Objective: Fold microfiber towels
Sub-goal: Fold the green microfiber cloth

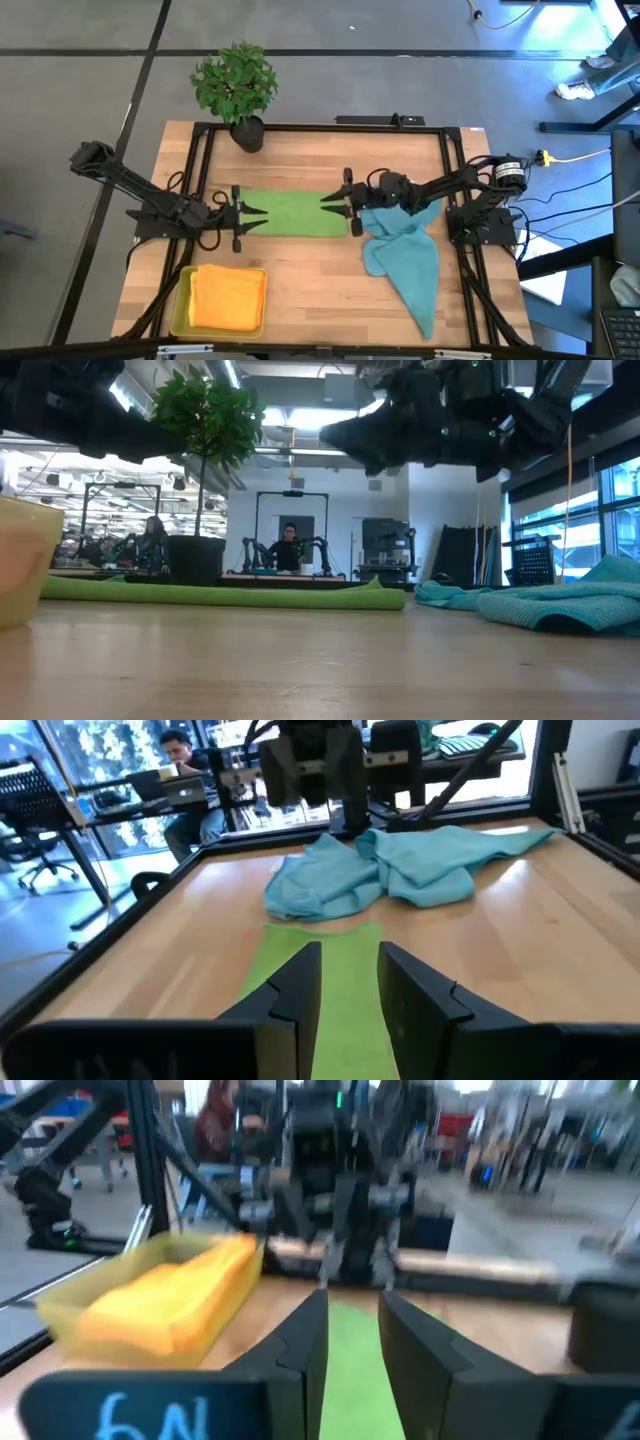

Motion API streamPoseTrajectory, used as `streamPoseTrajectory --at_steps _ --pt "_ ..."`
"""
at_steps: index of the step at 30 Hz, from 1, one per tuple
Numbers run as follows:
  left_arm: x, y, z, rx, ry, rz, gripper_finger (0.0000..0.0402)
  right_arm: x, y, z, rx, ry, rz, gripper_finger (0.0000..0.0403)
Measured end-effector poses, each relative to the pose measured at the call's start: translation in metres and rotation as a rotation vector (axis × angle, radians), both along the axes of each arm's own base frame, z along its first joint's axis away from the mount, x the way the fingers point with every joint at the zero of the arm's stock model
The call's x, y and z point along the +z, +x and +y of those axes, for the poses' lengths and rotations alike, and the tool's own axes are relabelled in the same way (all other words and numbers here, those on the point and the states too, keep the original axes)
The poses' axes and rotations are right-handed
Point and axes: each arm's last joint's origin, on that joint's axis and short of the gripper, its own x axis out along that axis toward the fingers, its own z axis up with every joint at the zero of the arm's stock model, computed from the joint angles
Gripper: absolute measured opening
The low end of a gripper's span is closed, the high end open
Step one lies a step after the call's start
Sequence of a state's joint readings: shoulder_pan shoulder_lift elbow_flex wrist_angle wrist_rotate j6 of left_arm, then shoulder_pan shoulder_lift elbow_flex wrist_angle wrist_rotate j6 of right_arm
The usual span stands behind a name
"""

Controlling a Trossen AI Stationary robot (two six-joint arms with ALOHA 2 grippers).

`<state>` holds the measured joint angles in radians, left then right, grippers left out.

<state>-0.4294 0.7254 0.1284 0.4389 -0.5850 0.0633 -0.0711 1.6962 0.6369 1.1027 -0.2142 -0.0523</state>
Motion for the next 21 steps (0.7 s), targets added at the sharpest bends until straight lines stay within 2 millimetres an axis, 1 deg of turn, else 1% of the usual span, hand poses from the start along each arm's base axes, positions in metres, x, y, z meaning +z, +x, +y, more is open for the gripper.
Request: streamPoseTrajectory --at_steps 2,4,6,8,11,13,15,17,21 --pt "0.0 0.0 0.0 -0.007 0.029 0.005 0.0092 0.008 0.0 -0.002 -0.027 -0.049 -0.078 0.0093" --pt "0.0 0.0 0.0 -0.015 0.069 0.01 0.0092 0.02 0.005 -0.006 -0.056 -0.102 -0.154 0.0093" --pt "0.002 0.0 0.0 -0.02 0.123 -0.002 0.0092 0.031 0.011 -0.011 -0.076 -0.14 -0.192 0.0093" --pt "0.008 0.001 0.001 -0.01 0.169 -0.042 0.0092 0.038 0.018 -0.015 -0.061 -0.163 -0.185 0.0094" --pt "0.013 0.003 0.005 0.017 0.166 -0.086 0.0092 0.046 0.027 -0.018 -0.016 -0.177 -0.146 0.0093" --pt "0.011 0.004 0.007 0.012 0.17 -0.073 0.0092 0.051 0.032 -0.02 -0.03 -0.121 -0.126 0.0094" --pt "0.01 0.004 0.009 0.025 0.134 -0.07 0.0092 0.054 0.033 -0.023 -0.039 -0.049 -0.122 0.0094" --pt "0.01 0.005 0.011 0.043 0.055 -0.082 0.0092 0.054 0.033 -0.023 -0.025 -0.019 -0.114 0.0094" --pt "0.013 0.005 0.011 0.062 -0.088 -0.141 0.0092 0.05 0.034 -0.017 0.017 0.018 -0.069 0.0094"
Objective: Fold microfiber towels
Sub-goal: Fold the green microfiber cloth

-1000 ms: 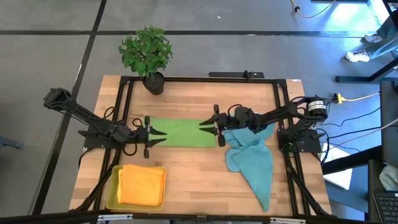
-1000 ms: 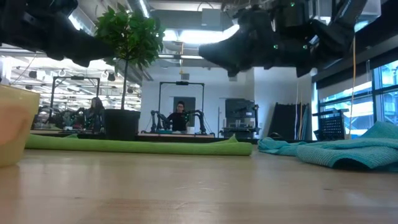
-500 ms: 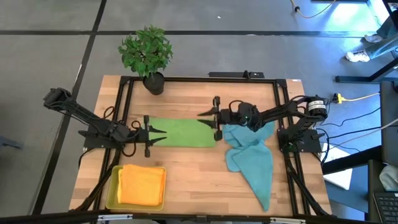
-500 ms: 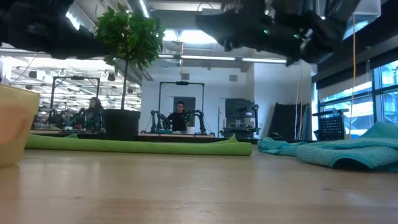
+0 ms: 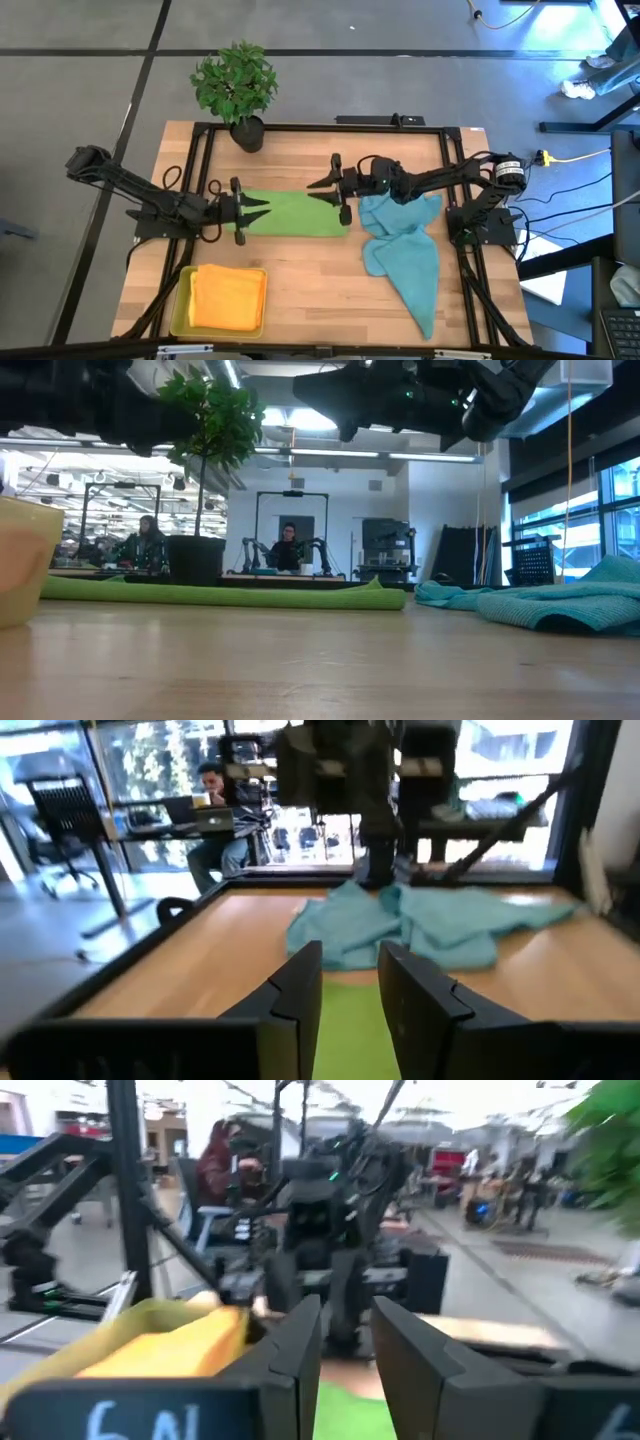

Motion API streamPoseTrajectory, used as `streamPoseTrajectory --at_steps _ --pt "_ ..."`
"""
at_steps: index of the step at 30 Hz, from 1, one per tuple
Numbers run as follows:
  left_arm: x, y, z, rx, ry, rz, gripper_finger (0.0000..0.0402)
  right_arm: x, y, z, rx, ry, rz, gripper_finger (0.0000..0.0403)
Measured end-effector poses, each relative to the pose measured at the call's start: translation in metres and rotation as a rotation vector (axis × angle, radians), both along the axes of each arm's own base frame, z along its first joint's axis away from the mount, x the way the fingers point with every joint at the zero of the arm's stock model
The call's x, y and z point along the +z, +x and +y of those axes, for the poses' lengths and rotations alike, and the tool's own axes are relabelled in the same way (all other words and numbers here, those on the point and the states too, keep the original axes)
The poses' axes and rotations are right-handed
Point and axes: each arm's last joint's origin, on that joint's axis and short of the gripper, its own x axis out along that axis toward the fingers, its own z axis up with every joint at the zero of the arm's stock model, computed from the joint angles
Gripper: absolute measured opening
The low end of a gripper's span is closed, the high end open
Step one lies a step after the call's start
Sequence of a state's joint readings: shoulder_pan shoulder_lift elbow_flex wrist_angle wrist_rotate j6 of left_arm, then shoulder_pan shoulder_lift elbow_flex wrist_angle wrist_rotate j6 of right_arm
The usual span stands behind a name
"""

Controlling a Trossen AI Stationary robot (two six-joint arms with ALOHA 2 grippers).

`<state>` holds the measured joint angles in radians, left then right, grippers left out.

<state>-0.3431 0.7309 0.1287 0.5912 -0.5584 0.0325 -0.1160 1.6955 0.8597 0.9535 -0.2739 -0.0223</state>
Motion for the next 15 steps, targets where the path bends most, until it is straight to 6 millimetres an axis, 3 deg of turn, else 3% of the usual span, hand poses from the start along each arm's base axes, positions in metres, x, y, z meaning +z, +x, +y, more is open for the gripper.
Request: streamPoseTrajectory --at_steps 7,15 --pt "0.001 -0.001 -0.005 -0.037 -0.205 -0.049 0.0092 0.002 0.001 0.02 0.037 0.074 -0.008 0.0093" --pt "0.001 -0.003 -0.01 -0.067 -0.171 -0.039 0.009 -0.001 0.002 0.032 0.031 0.073 0.019 0.0093"
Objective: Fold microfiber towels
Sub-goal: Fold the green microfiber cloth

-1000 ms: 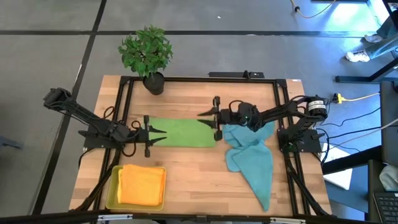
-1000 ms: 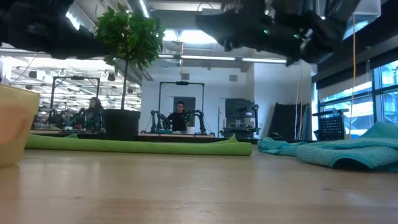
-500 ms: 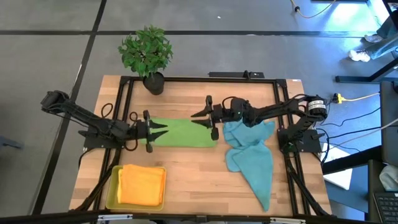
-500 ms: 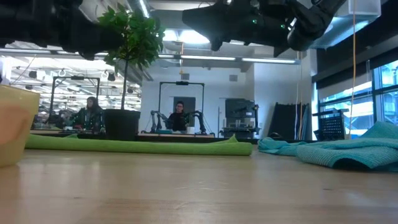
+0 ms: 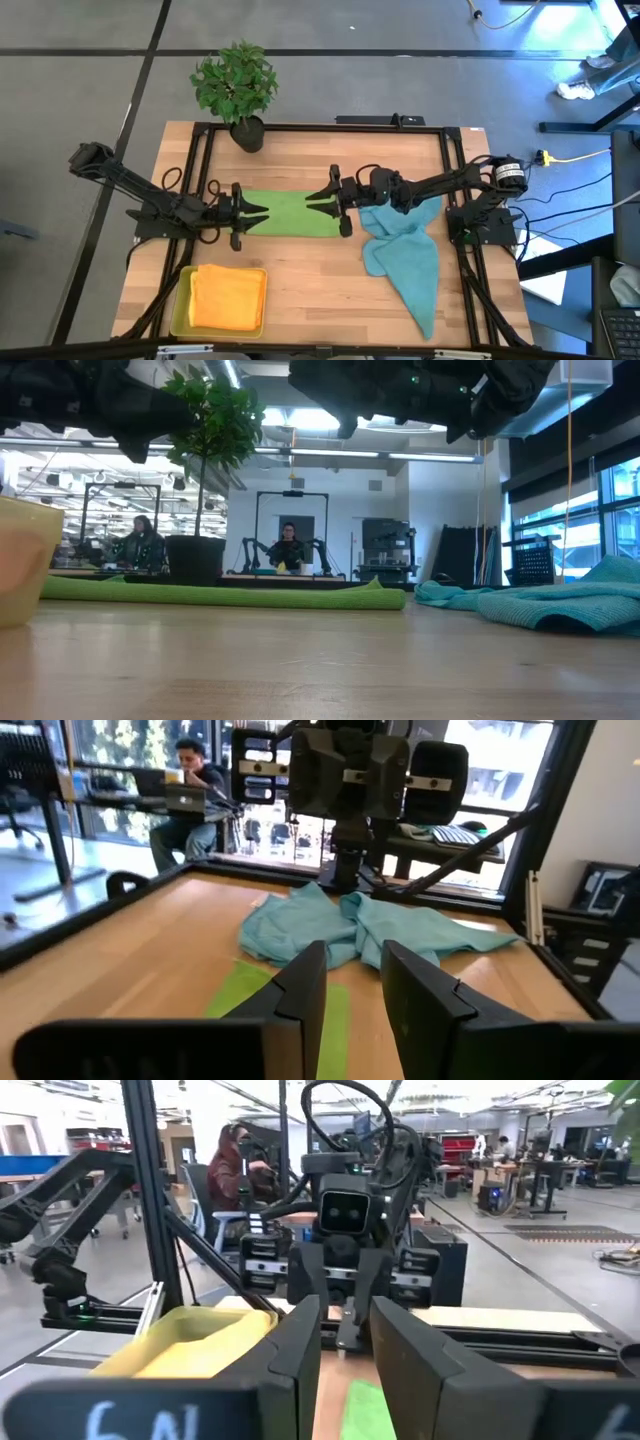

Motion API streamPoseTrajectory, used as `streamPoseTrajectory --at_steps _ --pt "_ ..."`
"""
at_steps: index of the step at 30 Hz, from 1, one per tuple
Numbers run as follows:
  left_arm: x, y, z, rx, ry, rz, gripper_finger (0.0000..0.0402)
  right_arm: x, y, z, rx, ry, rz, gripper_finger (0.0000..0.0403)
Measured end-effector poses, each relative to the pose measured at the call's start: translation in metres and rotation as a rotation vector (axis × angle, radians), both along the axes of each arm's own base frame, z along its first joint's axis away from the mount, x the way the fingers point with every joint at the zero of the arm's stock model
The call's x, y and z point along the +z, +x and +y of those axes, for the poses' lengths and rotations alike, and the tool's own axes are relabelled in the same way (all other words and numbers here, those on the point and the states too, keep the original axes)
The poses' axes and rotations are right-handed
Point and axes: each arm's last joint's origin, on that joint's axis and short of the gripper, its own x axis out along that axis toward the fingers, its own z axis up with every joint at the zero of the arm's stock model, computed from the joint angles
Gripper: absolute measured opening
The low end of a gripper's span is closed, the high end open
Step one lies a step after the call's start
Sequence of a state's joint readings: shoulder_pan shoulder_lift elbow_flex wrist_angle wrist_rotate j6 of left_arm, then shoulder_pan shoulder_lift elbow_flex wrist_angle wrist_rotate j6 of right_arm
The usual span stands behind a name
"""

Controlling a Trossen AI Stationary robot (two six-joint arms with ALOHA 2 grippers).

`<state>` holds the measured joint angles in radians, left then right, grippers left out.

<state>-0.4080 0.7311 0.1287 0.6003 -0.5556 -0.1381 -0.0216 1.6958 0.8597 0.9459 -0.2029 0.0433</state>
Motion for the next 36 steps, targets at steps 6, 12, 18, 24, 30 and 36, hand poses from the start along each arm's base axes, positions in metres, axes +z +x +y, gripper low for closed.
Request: streamPoseTrajectory --at_steps 6,12,18,24,30,36 --pt "0.0 0.0 0.0 0.0 0.048 0.007 0.009 -0.004 0.0 -0.005 -0.013 0.002 0.044 0.0093" --pt "0.0 0.0 0.0 -0.002 0.071 0.011 0.009 -0.021 -0.008 0.002 0.04 -0.026 0.099 0.0094" --pt "0.001 0.001 0.003 -0.002 0.128 0.012 0.009 -0.036 -0.032 0.006 0.073 -0.002 -0.019 0.0094" --pt "0.001 0.004 0.008 -0.036 0.12 0.004 0.009 -0.051 -0.045 -0.002 -0.027 0.058 0.013 0.0094" --pt "0.001 0.005 0.01 -0.117 0.085 -0.005 0.009 -0.053 -0.046 -0.003 -0.053 0.061 0.024 0.0094" --pt "0.001 0.006 0.012 -0.153 0.091 -0.007 0.009 -0.053 -0.046 -0.003 -0.054 0.053 0.033 0.0094"
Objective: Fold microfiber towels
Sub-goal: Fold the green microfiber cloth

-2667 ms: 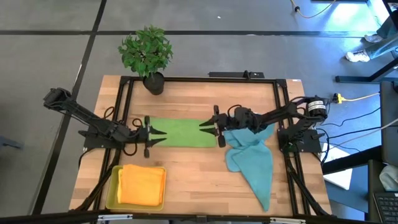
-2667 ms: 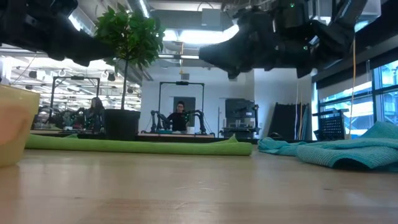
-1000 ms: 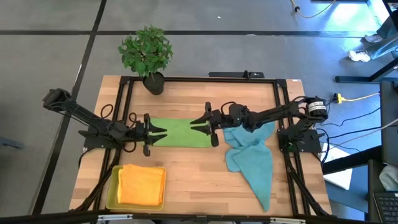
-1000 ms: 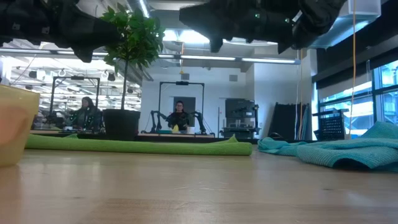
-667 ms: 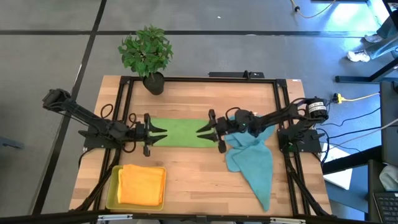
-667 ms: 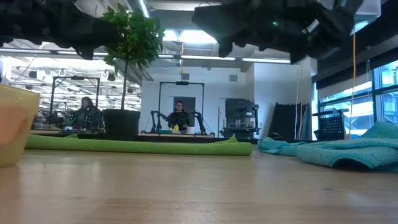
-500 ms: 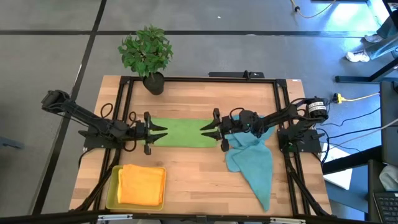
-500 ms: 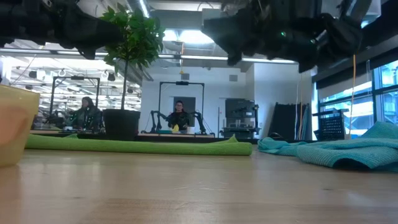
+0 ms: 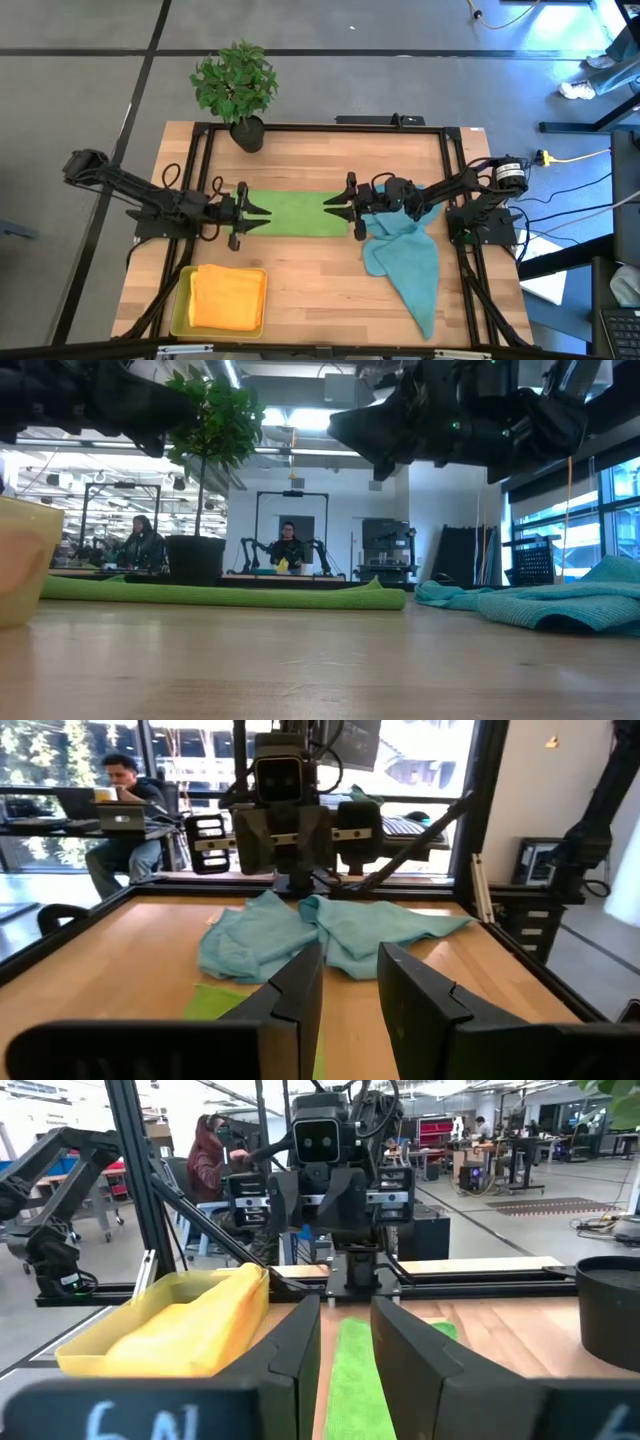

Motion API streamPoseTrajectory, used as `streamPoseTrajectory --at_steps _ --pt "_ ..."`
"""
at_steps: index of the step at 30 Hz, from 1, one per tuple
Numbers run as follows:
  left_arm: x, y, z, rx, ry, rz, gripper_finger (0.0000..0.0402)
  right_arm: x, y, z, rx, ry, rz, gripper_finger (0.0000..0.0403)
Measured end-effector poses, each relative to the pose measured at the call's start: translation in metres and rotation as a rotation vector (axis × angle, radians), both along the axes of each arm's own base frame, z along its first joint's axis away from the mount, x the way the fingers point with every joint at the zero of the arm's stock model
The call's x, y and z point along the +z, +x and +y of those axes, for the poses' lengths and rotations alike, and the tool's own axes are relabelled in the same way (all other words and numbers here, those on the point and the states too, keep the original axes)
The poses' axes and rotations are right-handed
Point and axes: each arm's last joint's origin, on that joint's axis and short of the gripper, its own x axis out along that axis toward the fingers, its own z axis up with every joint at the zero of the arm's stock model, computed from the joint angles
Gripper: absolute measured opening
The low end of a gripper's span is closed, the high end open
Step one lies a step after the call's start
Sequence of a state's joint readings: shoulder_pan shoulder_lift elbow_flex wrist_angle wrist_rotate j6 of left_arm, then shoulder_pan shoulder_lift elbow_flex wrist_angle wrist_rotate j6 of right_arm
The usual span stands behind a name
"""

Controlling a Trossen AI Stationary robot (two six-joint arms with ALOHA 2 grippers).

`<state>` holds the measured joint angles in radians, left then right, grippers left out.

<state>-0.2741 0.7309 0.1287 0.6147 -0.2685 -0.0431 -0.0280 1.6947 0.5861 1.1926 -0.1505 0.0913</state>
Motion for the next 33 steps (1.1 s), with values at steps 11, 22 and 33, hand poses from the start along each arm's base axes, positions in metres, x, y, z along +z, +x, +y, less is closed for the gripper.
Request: streamPoseTrajectory --at_steps 11,22,33 --pt "0.005 0.0 -0.001 -0.077 -0.009 -0.047 0.009 -0.002 0.0 0.0 0.003 -0.025 0.015 0.0094" --pt "0.005 0.0 -0.003 -0.15 -0.003 -0.051 0.009 -0.007 0.0 0.0 0.006 -0.017 0.07 0.0094" --pt "0.005 0.0 -0.003 -0.146 0.02 -0.053 0.009 -0.015 0.0 -0.002 -0.071 -0.013 0.155 0.0094"
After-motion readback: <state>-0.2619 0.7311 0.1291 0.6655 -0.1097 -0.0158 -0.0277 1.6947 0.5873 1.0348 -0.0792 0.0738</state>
